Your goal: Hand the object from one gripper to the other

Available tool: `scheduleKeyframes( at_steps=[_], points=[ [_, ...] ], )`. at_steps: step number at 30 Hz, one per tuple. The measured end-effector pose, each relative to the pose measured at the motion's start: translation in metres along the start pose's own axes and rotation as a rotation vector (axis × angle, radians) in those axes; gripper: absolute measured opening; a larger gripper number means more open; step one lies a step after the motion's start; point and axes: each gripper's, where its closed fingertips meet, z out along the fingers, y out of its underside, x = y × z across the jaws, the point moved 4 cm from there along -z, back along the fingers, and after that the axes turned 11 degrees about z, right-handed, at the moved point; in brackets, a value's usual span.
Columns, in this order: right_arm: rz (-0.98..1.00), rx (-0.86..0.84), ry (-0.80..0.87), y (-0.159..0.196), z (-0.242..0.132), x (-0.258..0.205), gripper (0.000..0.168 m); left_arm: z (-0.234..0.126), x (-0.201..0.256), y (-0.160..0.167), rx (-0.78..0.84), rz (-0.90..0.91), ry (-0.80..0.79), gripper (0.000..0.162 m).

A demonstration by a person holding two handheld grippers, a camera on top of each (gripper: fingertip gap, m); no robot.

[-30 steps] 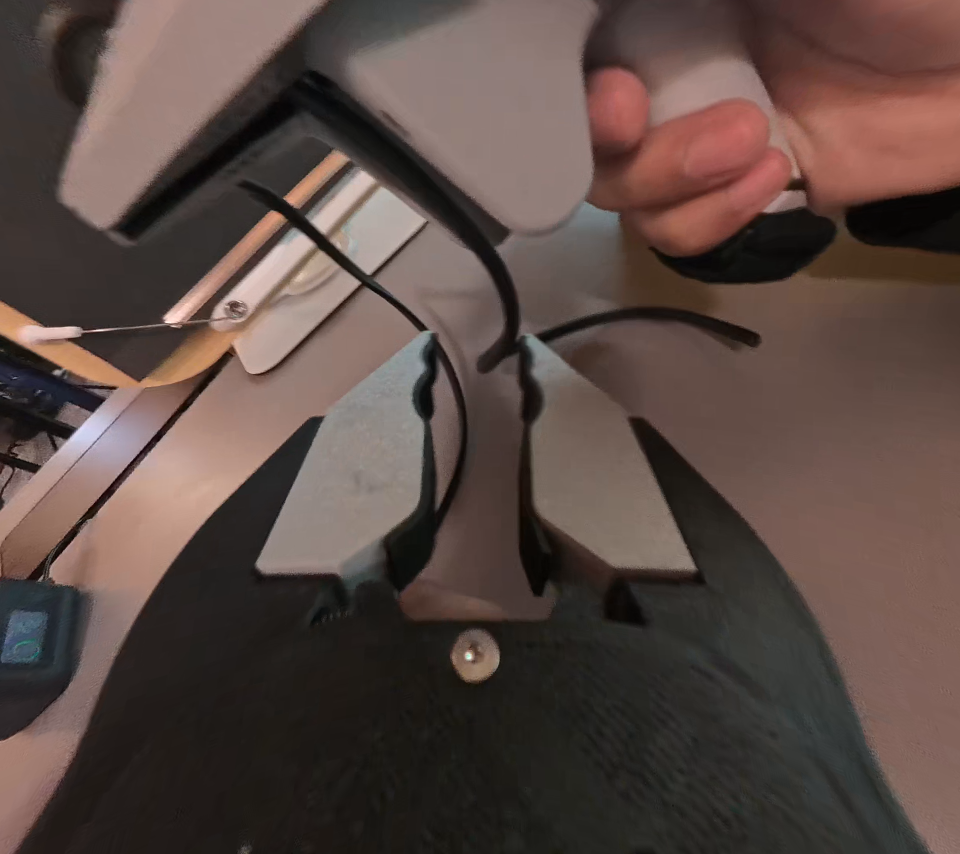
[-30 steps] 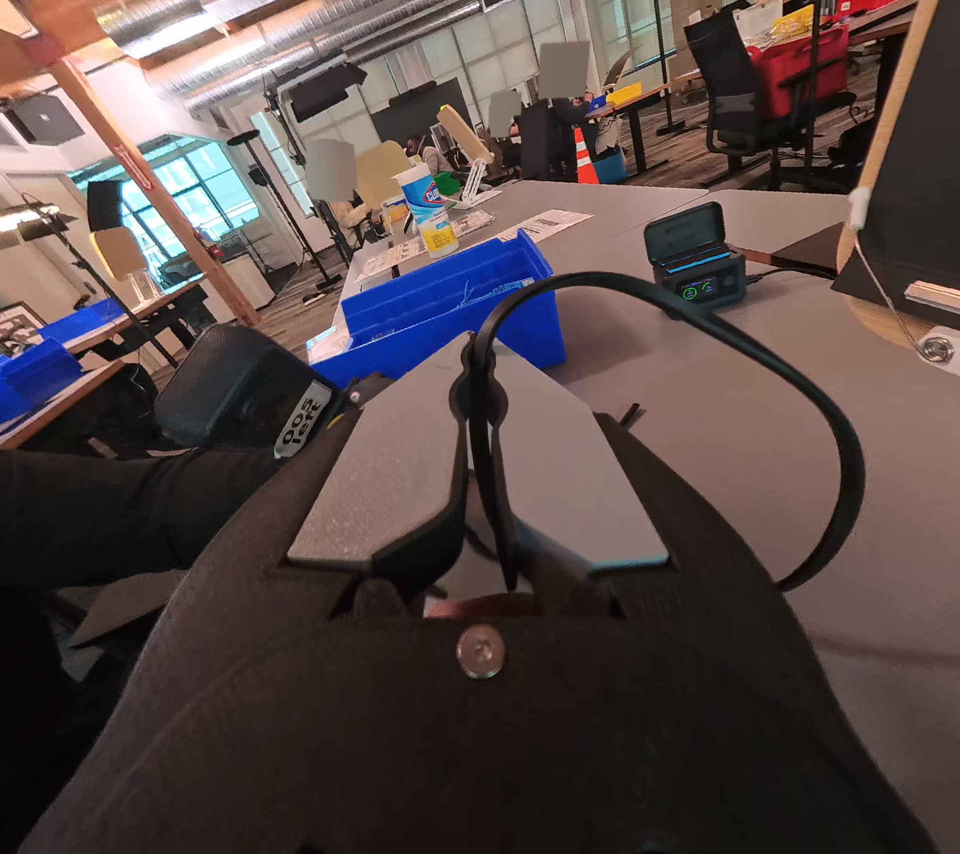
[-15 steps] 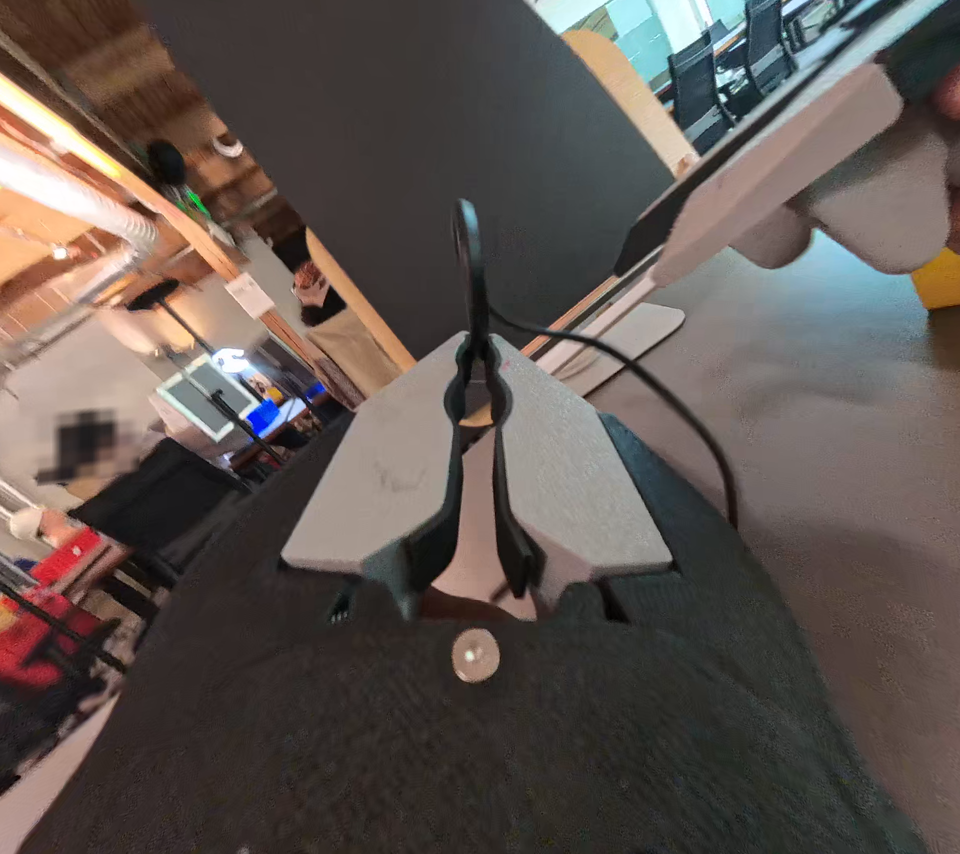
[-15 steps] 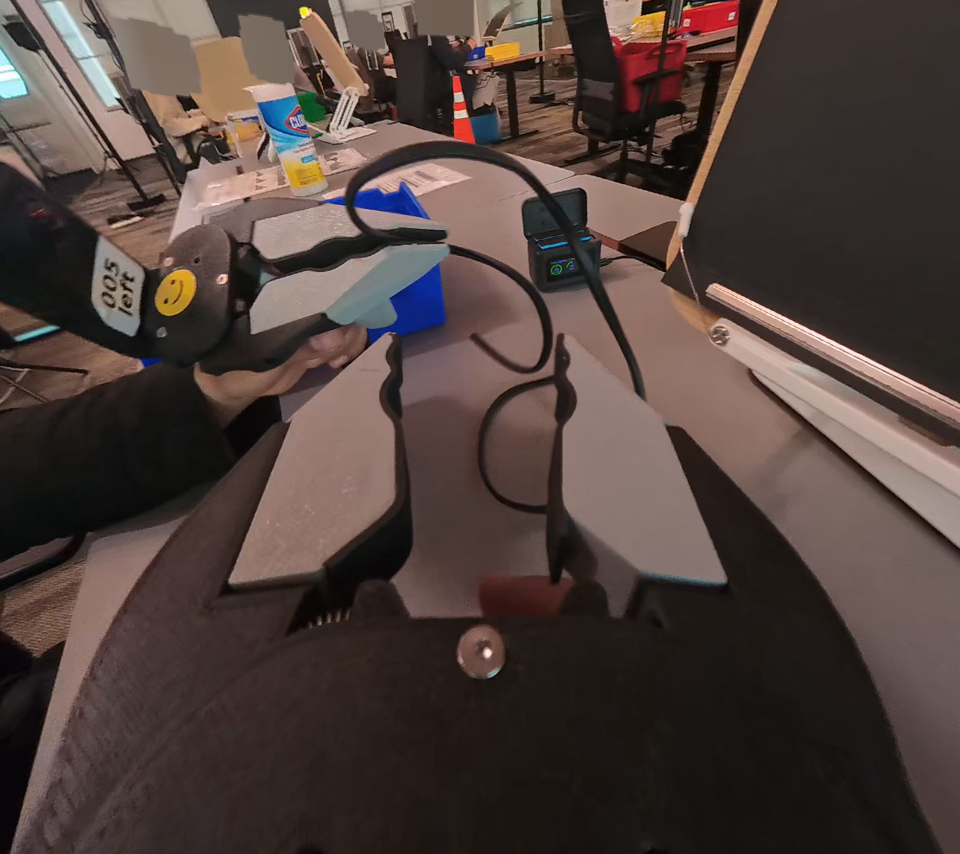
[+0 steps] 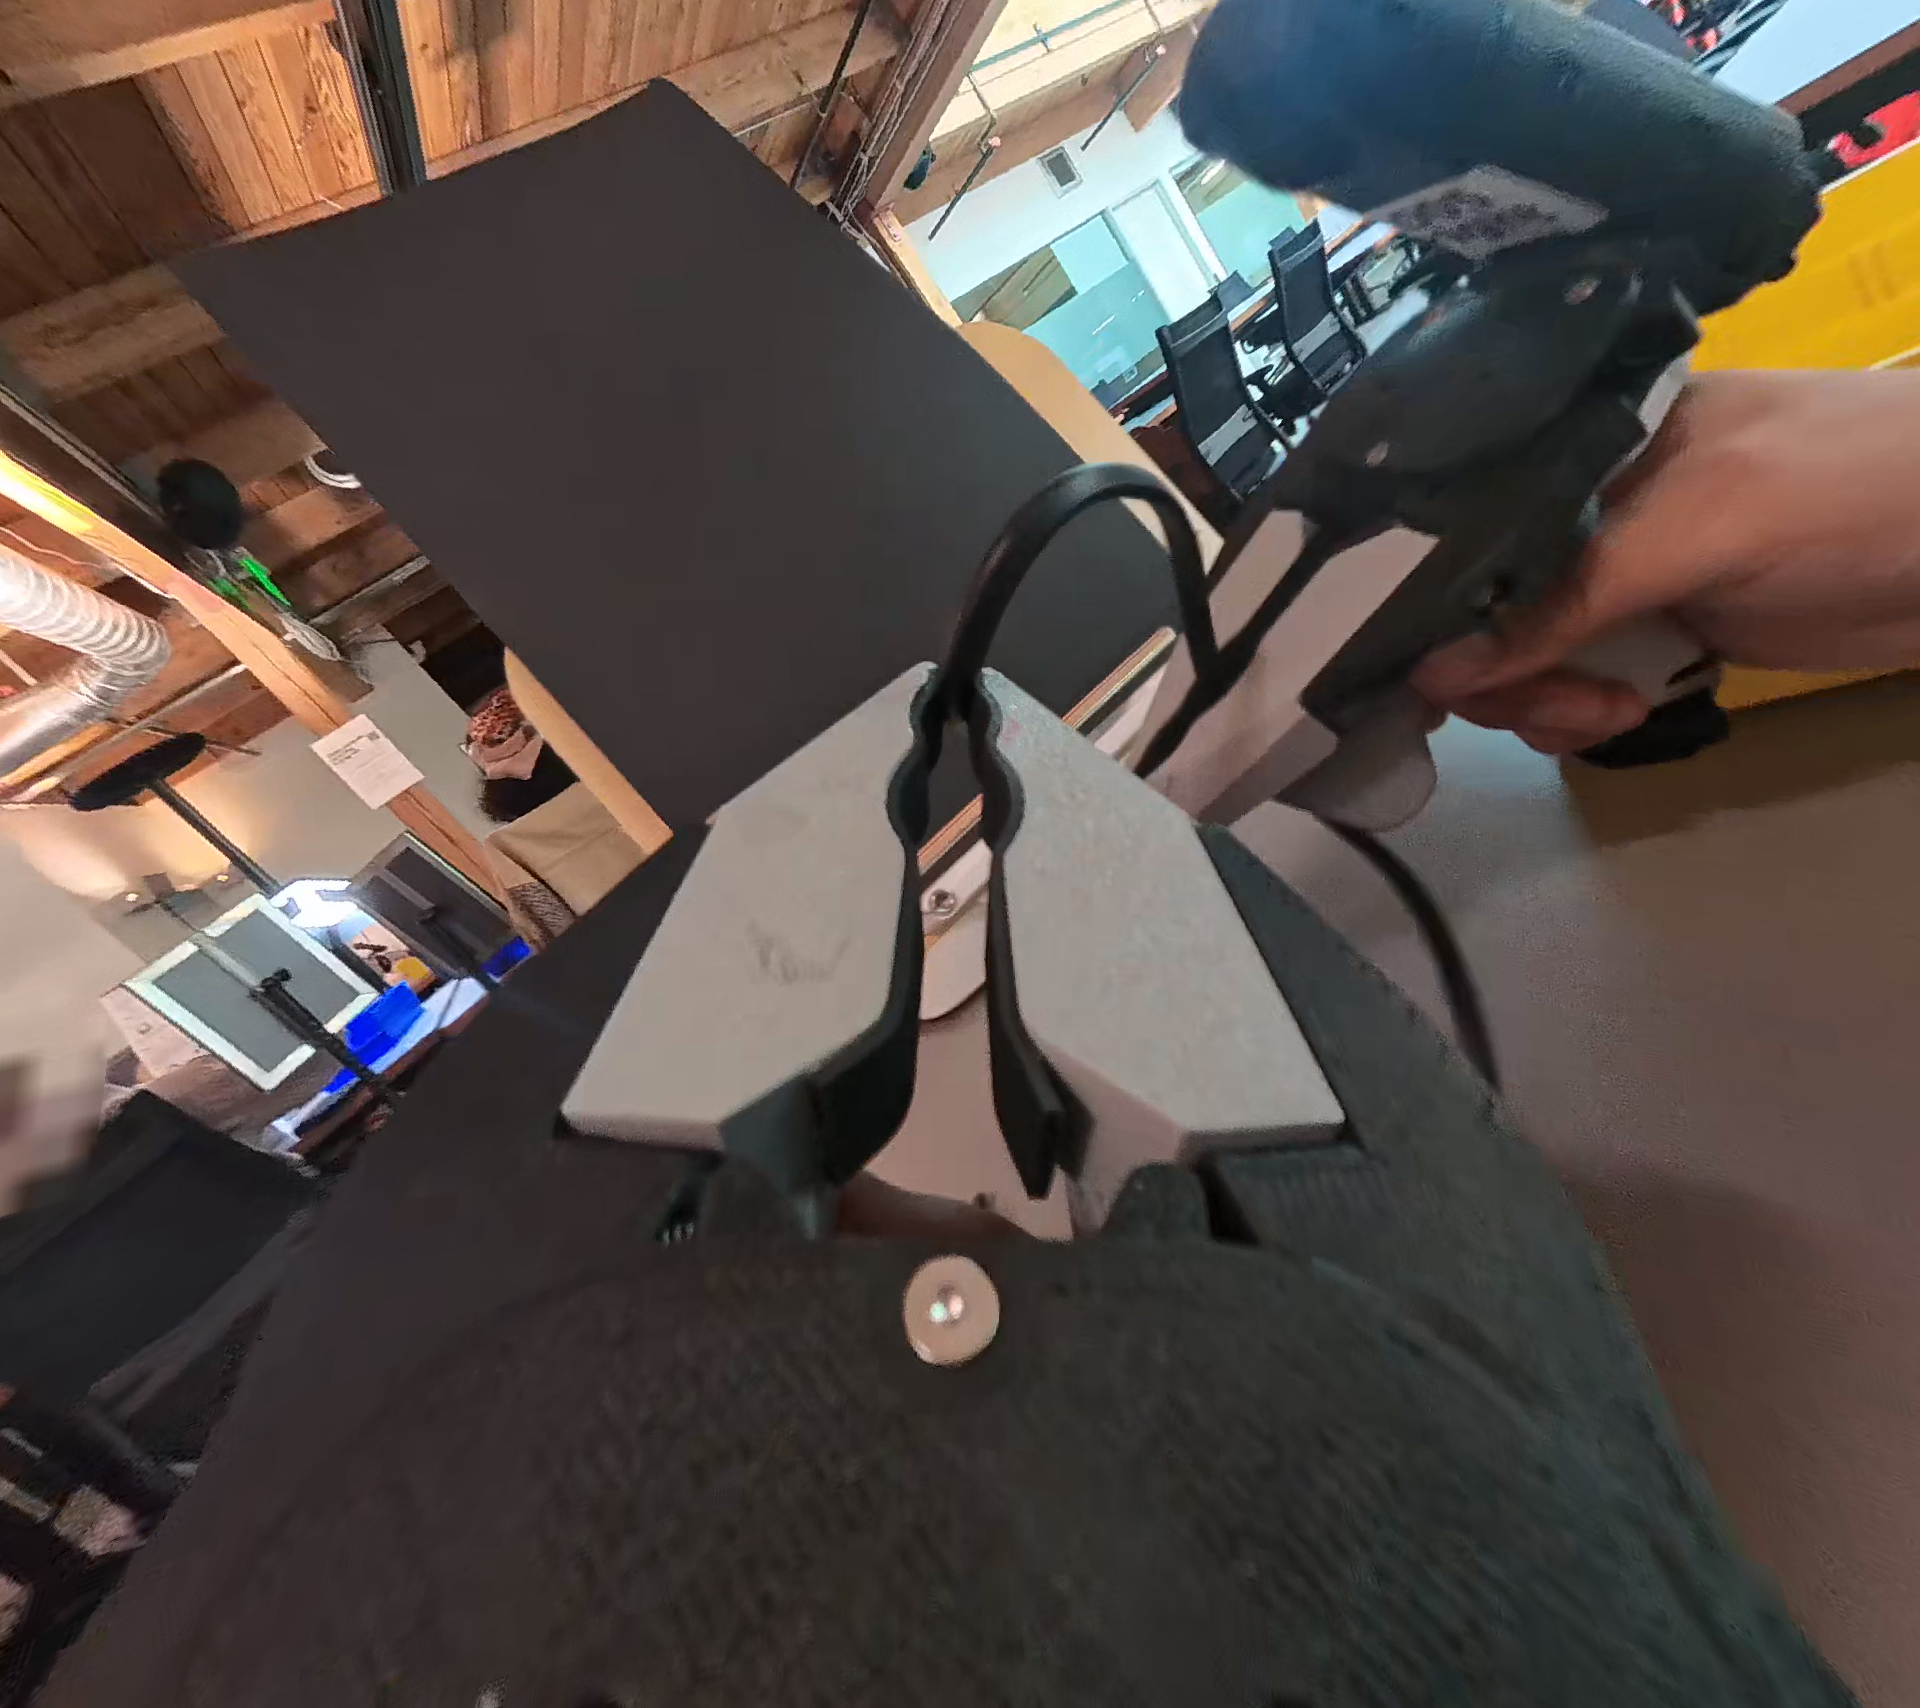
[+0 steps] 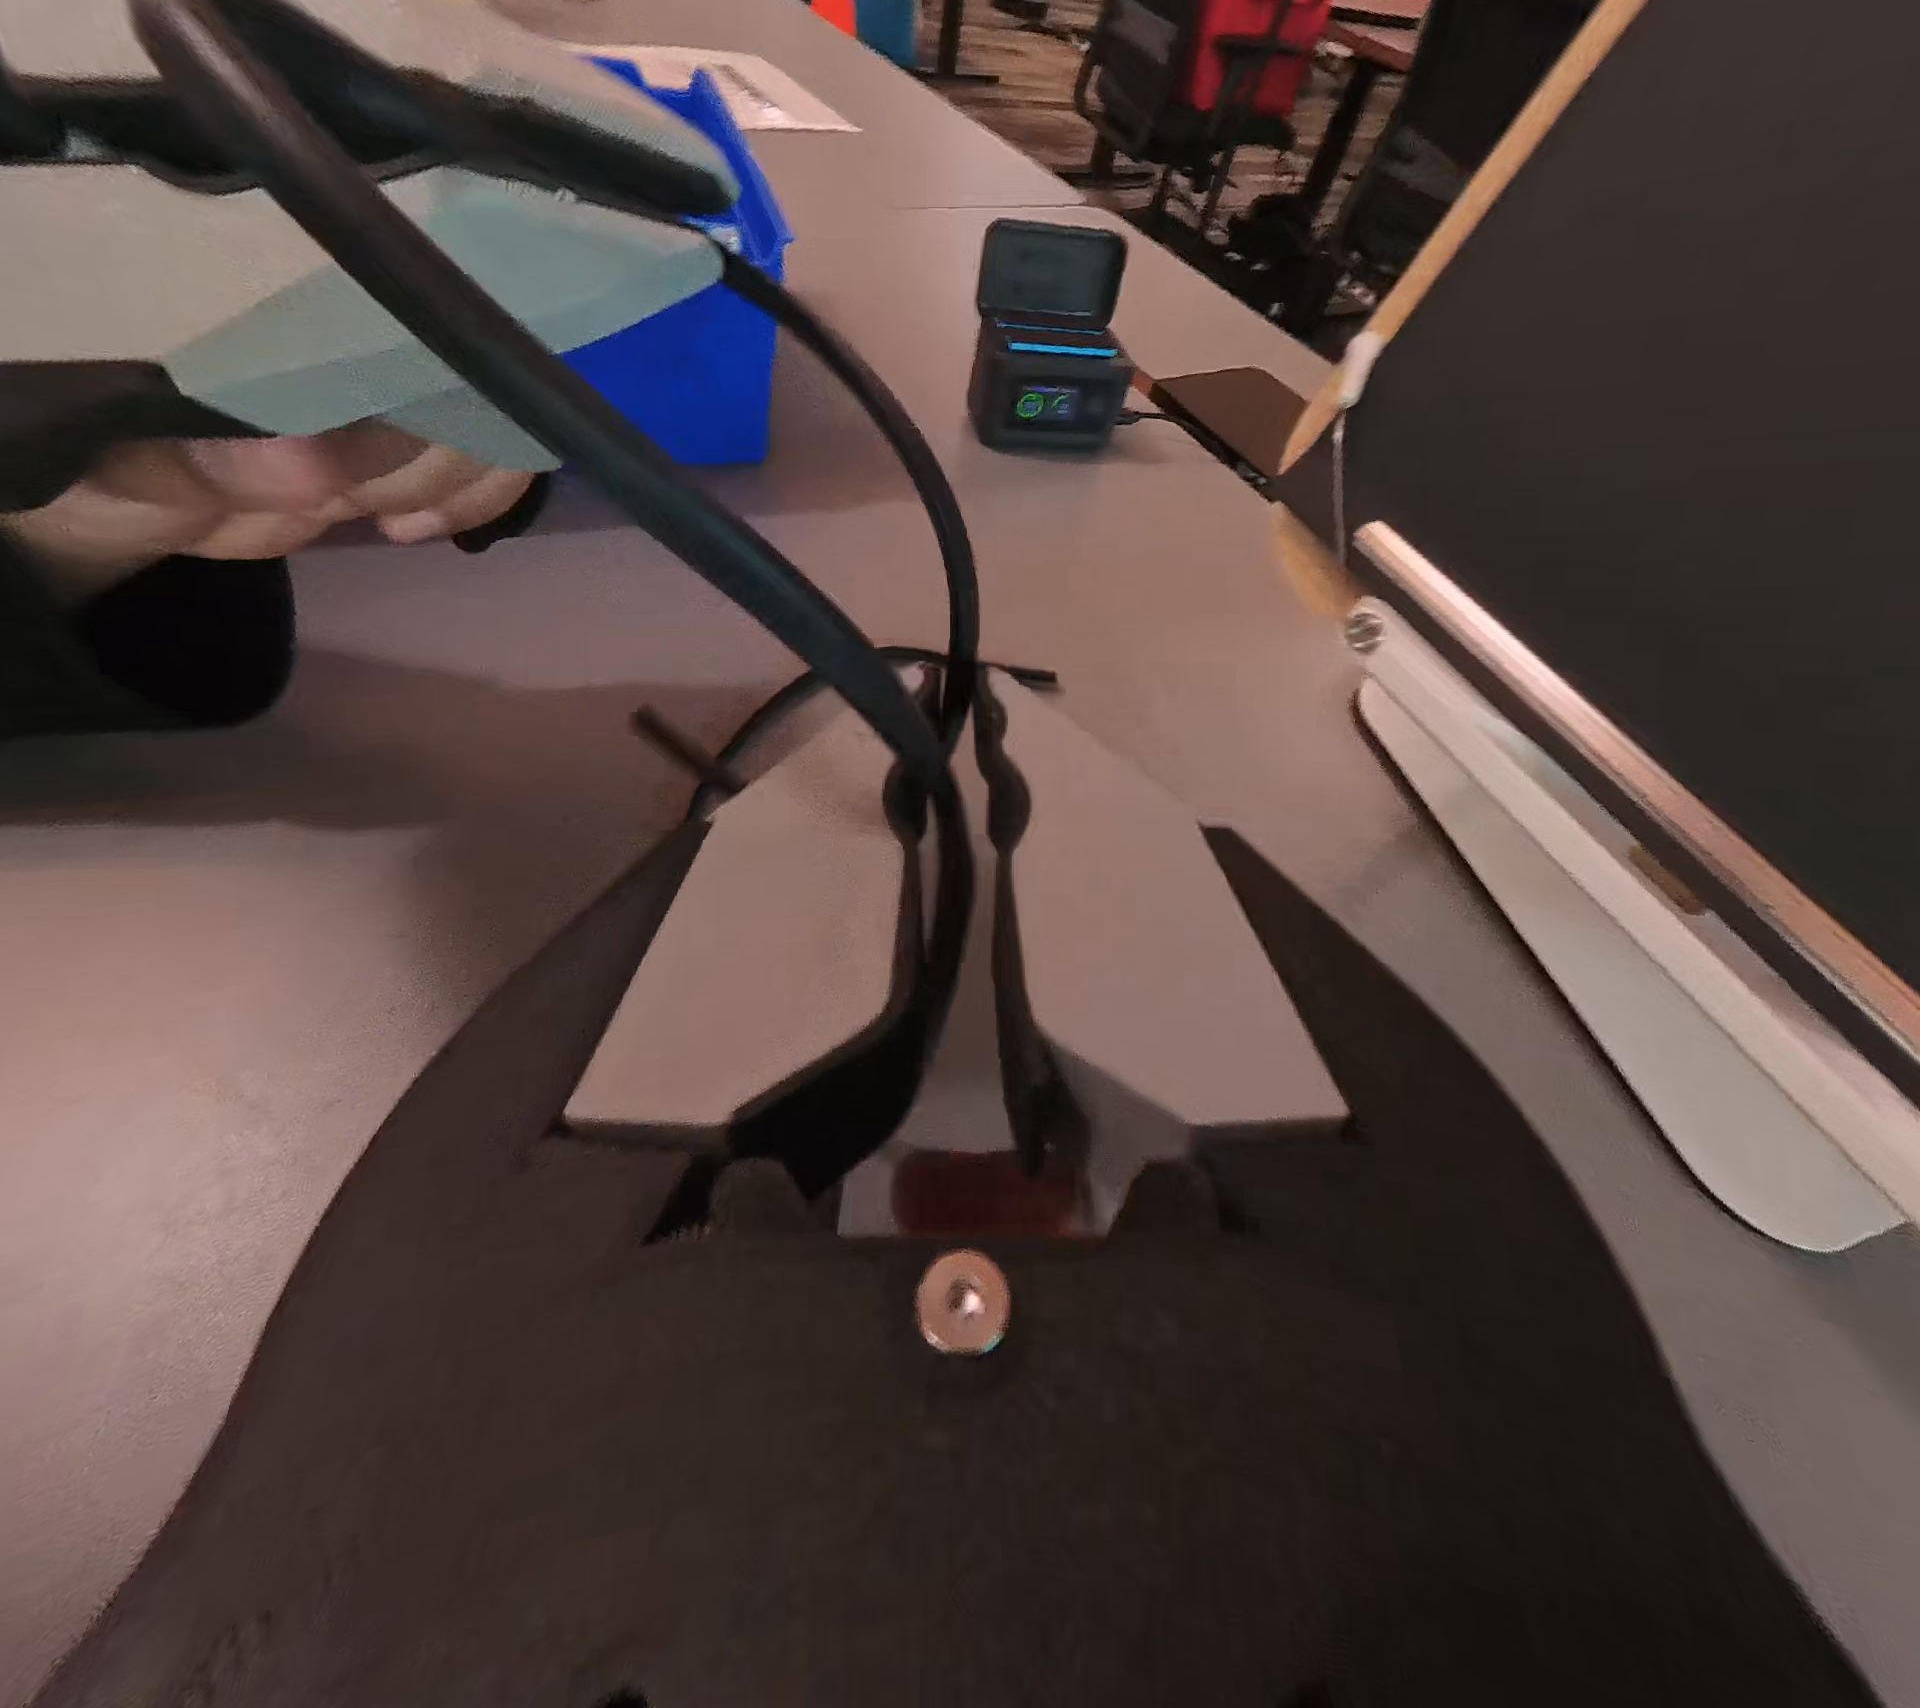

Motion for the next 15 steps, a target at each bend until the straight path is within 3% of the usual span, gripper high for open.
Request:
scheduleKeyframes(
  at_steps=[6, 7, 9, 12, 15],
  points=[
    [0.028, -0.032, 0.046, 0.003, 0.005, 0.003, 0.0, 0.003, -0.009, 0.019, -0.085, -0.167, 0.009, 0.004],
    [0.055, -0.024, 0.05, 0.002, 0.004, 0.007, 0.0, 0.004, -0.009, 0.027, -0.126, -0.213, 0.028, 0.009],
    [0.114, 0.006, 0.086, -0.001, -0.002, 0.017, 0.0, 0.006, -0.006, 0.044, -0.226, -0.302, 0.076, 0.039],
    [0.224, 0.077, 0.144, -0.008, -0.014, 0.034, 0.0, 0.008, 0.01, 0.062, -0.339, -0.424, 0.213, 0.061],
    [0.327, 0.144, 0.134, -0.014, -0.023, 0.042, 0.0, 0.007, 0.04, 0.065, -0.379, -0.489, 0.403, 0.056]
  ],
)
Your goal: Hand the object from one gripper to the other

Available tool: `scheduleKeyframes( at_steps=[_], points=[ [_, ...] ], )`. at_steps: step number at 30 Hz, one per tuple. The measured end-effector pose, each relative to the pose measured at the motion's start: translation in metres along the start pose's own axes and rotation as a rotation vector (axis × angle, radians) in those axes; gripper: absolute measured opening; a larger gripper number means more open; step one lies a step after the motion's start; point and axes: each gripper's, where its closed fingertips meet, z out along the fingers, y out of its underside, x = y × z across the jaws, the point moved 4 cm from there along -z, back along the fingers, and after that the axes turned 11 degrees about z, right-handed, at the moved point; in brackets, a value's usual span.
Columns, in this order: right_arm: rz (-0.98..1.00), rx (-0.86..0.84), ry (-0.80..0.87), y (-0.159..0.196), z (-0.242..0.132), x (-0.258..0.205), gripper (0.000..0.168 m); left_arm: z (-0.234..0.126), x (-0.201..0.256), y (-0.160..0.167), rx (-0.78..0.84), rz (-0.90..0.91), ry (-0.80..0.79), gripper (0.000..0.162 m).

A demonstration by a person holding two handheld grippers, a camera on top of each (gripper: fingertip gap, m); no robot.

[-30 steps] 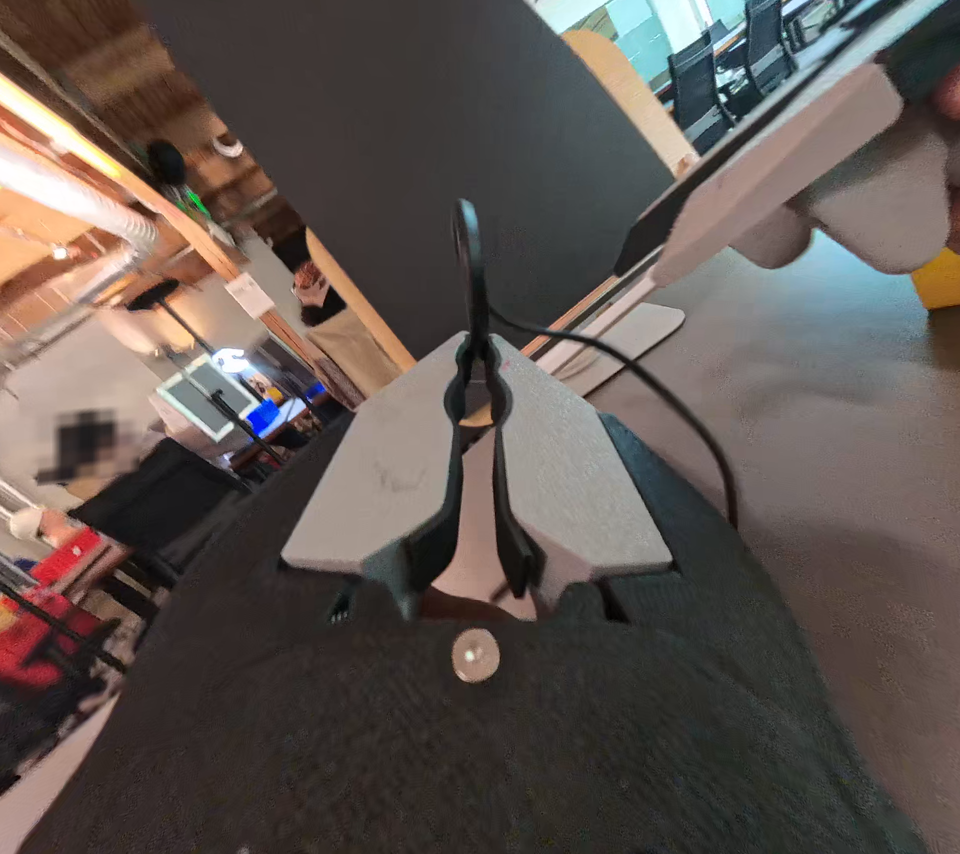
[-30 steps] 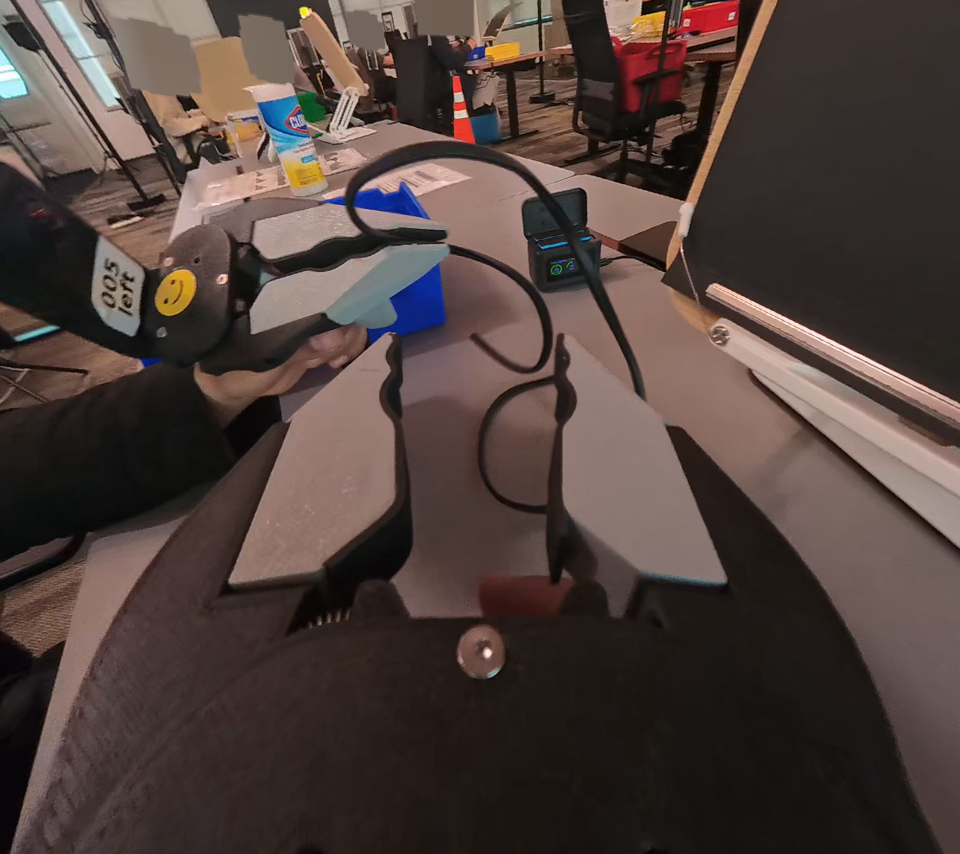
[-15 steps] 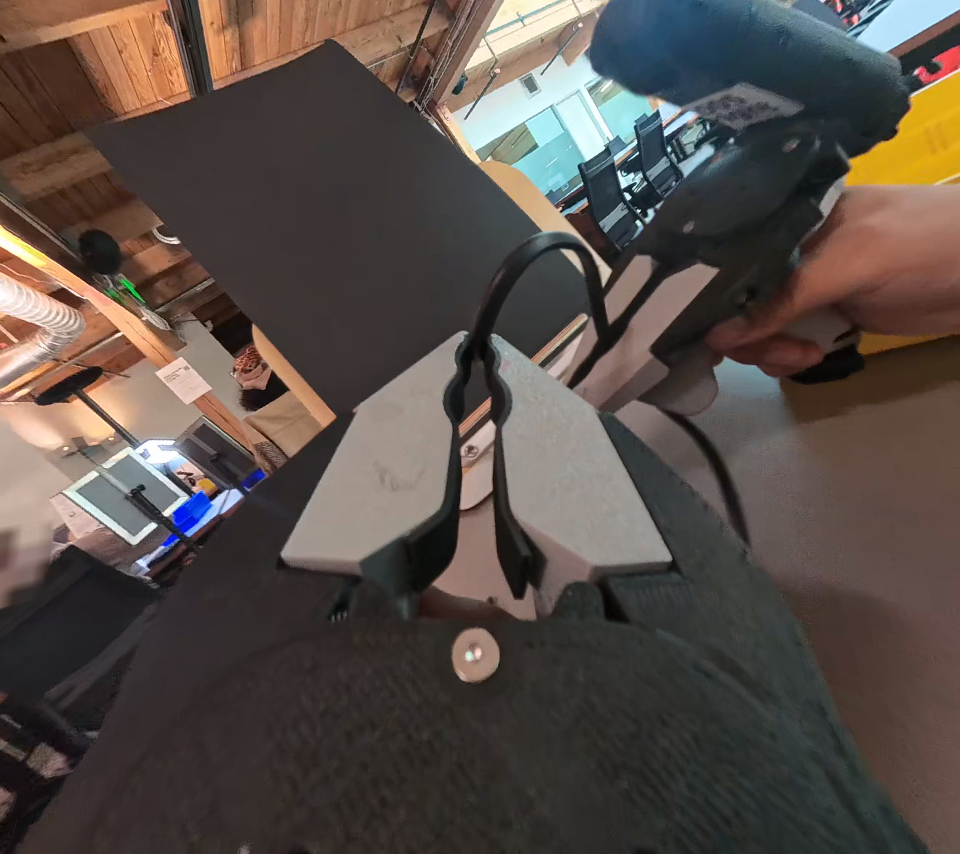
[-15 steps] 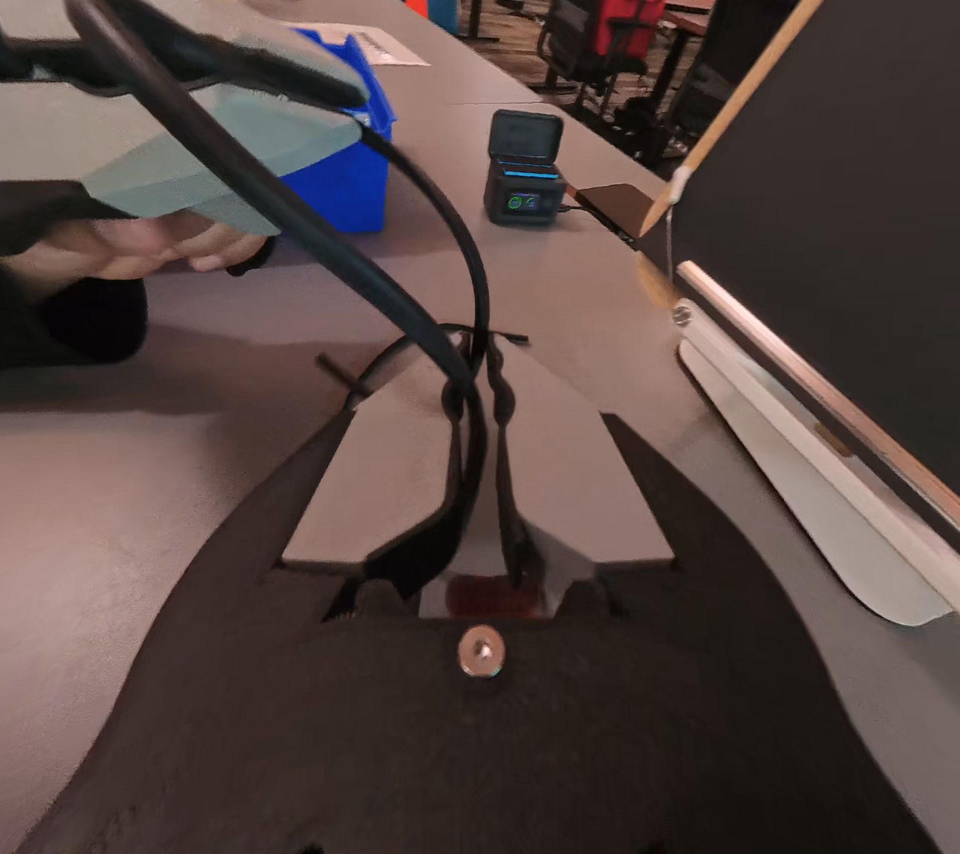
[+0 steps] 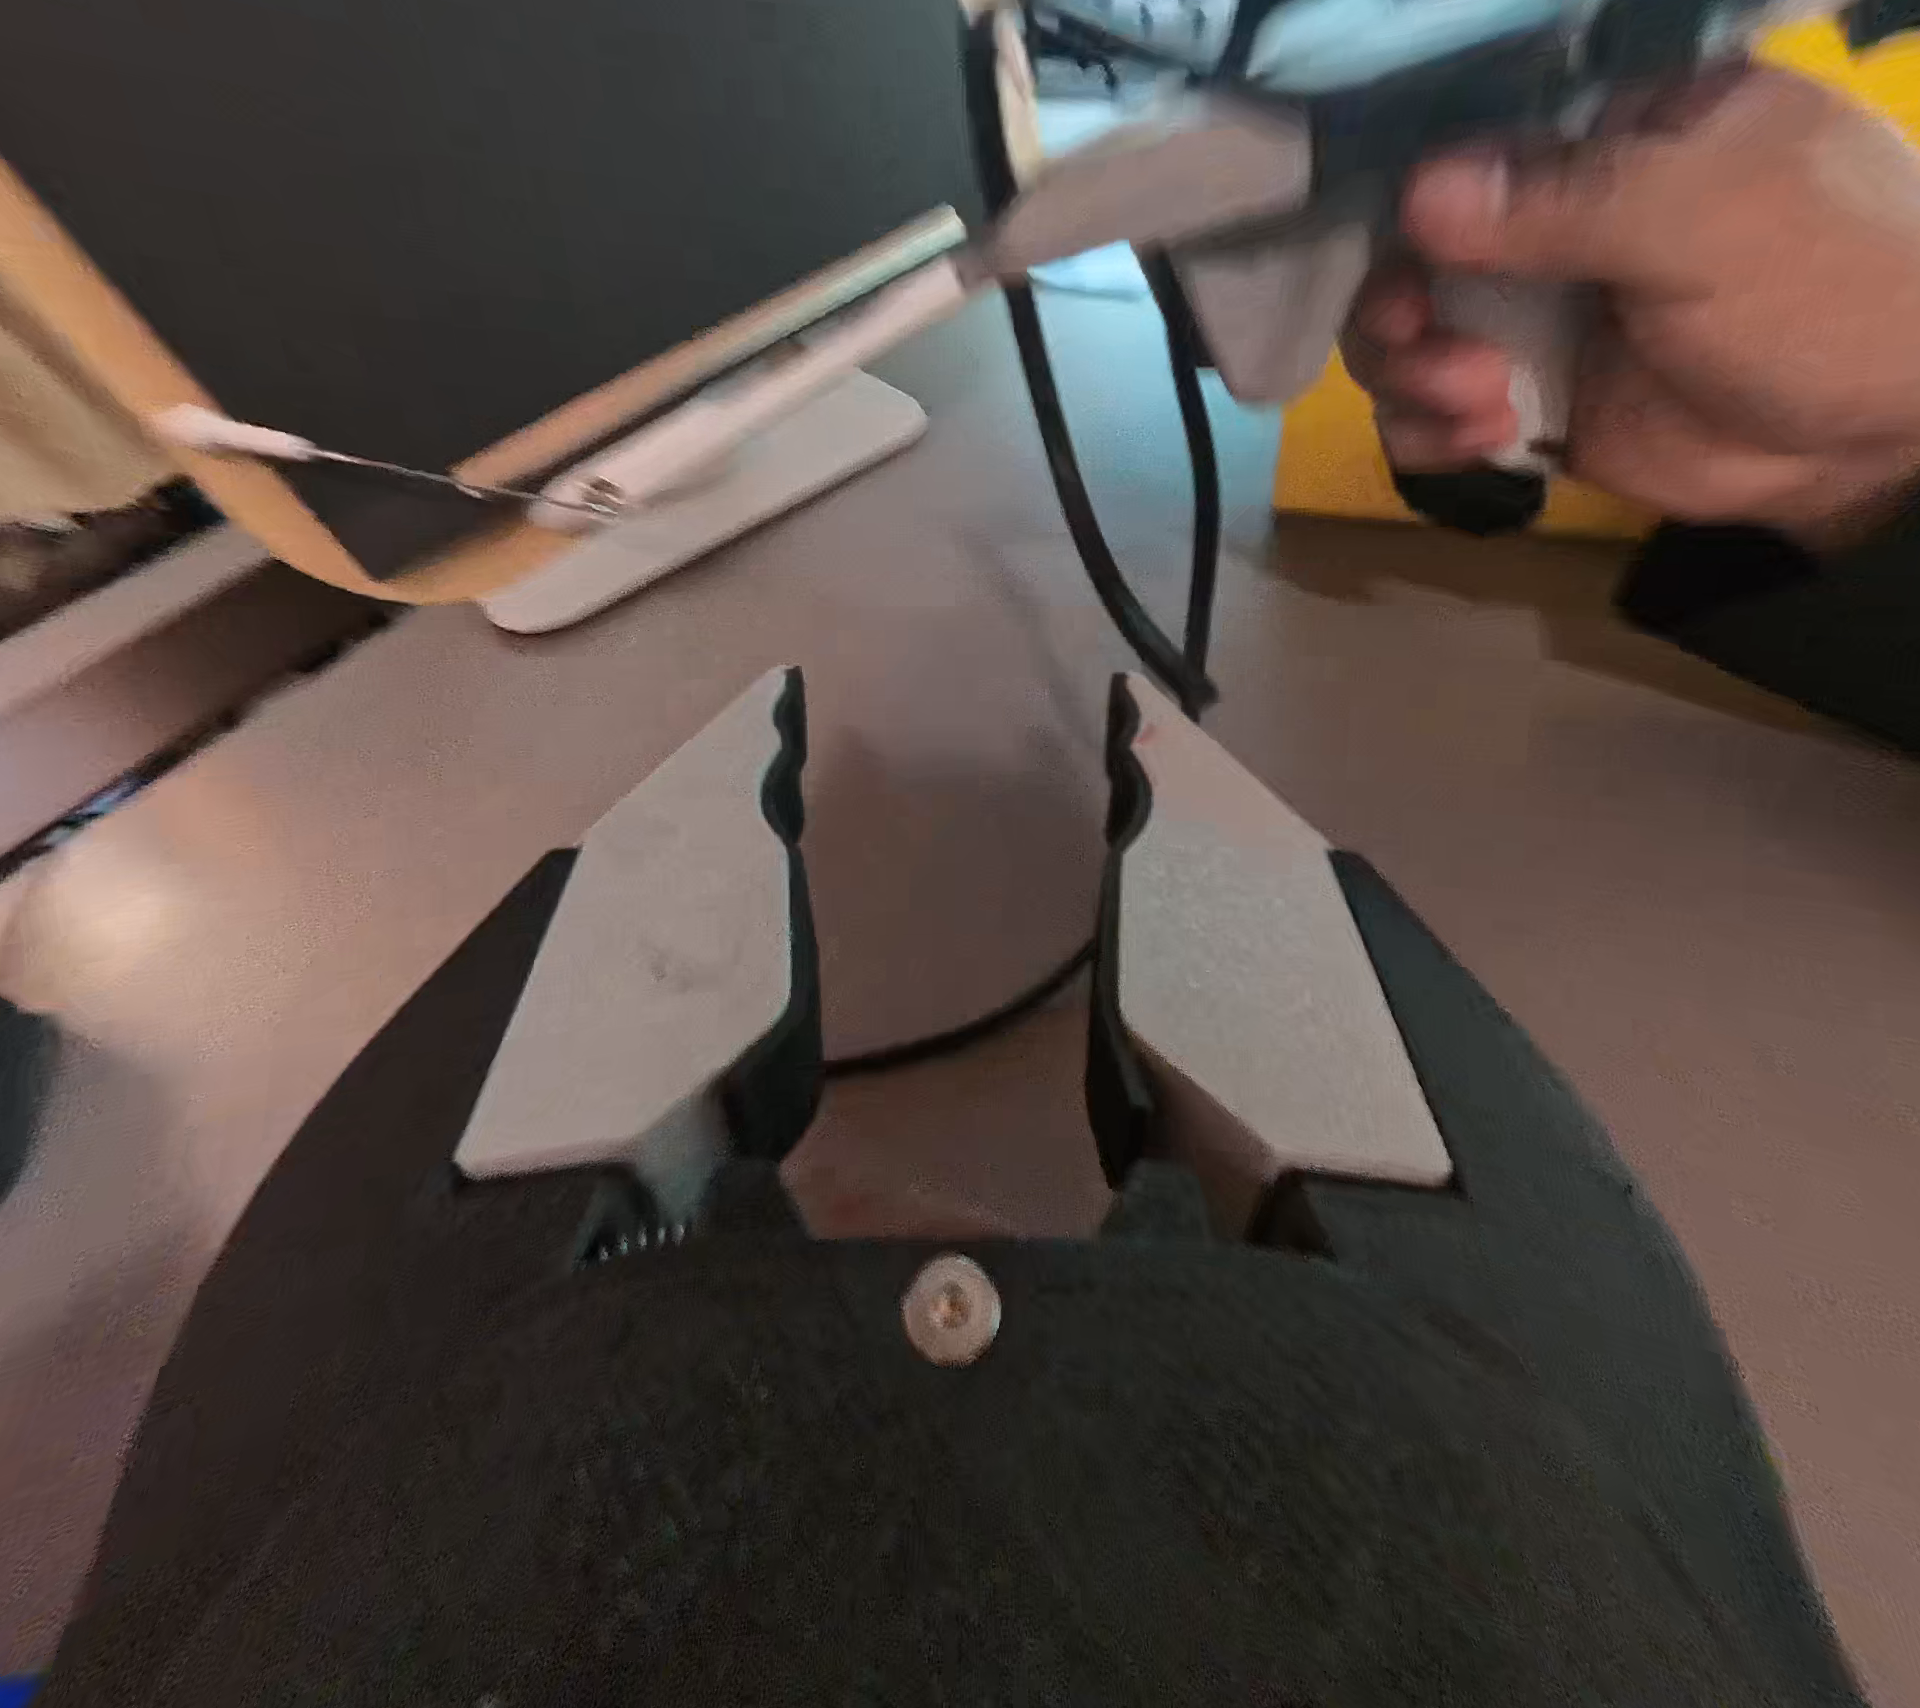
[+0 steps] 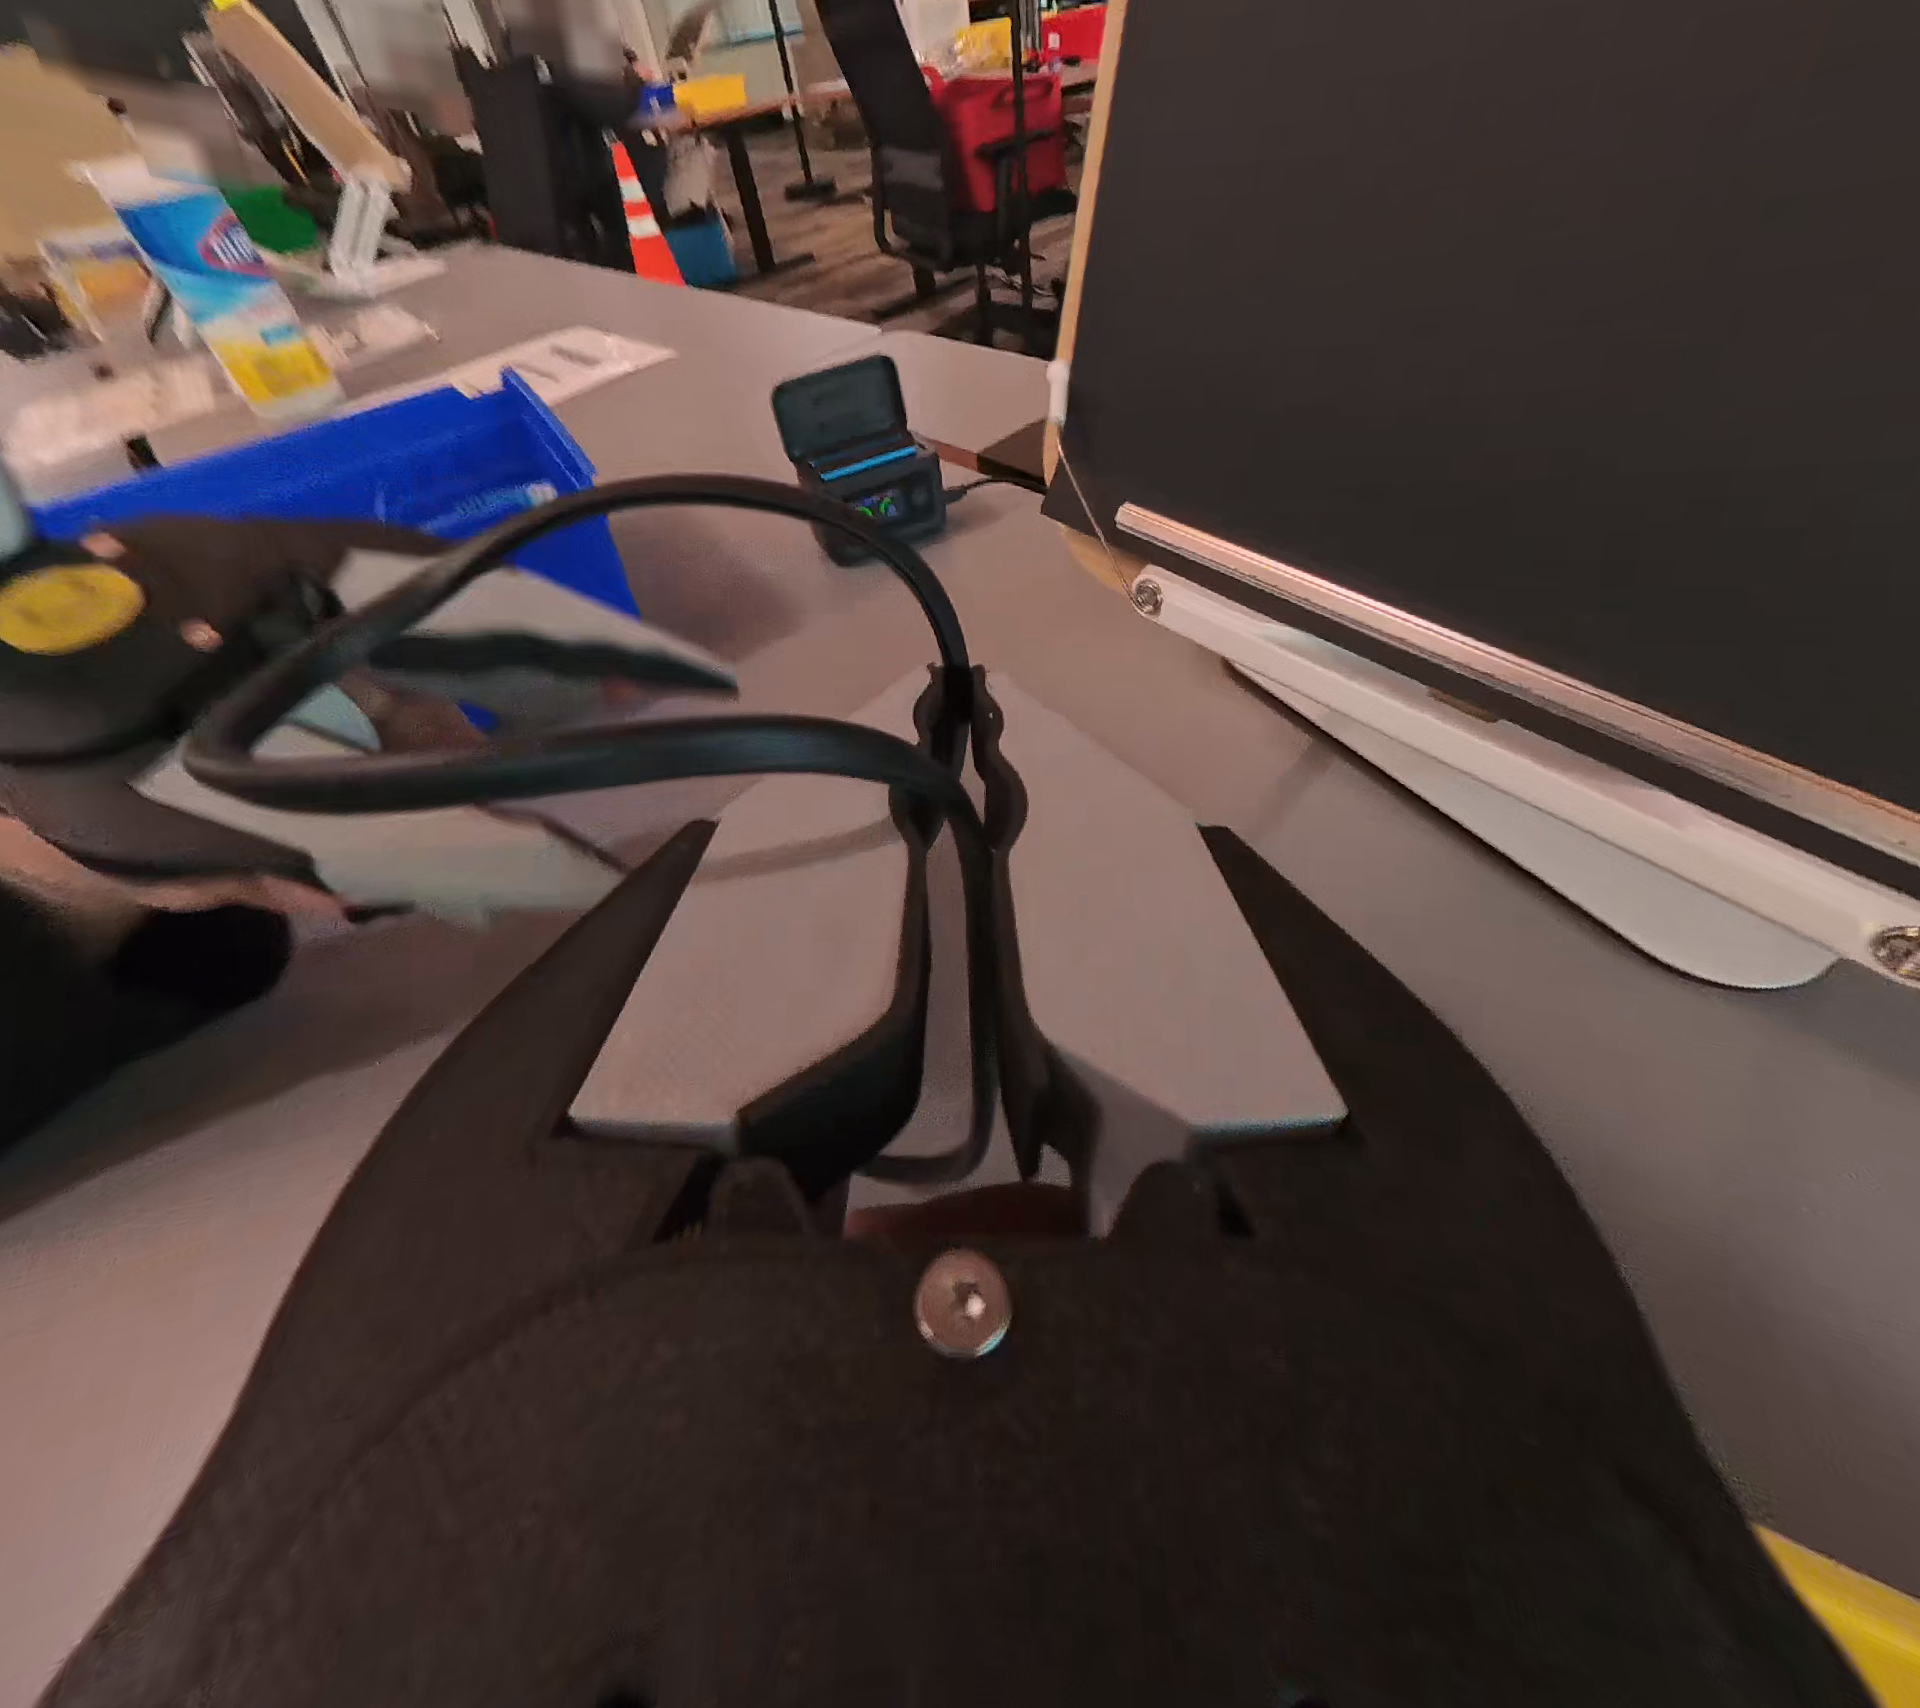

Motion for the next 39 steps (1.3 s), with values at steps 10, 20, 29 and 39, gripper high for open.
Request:
scheduleKeyframes(
  at_steps=[10, 20, 29, 39],
  points=[
    [0.105, 0.066, -0.189, -0.011, -0.006, -0.027, 0.0, 0.044, 0.063, 0.042, -0.259, 0.174, 0.21, 0.043],
    [0.093, 0.078, -0.091, -0.017, -0.015, -0.008, 0.0, 0.023, 0.015, 0.024, -0.149, 0.169, -0.006, 0.0],
    [-0.029, -0.137, -0.1, 0.012, -0.004, -0.006, 0.0, -0.023, -0.016, -0.028, 0.232, 0.026, -0.086, 0.001],
    [-0.341, -0.264, -0.253, 0.061, 0.03, -0.066, 0.016, -0.029, 0.011, -0.049, 0.389, -0.261, 0.271, 0.001]
  ],
)
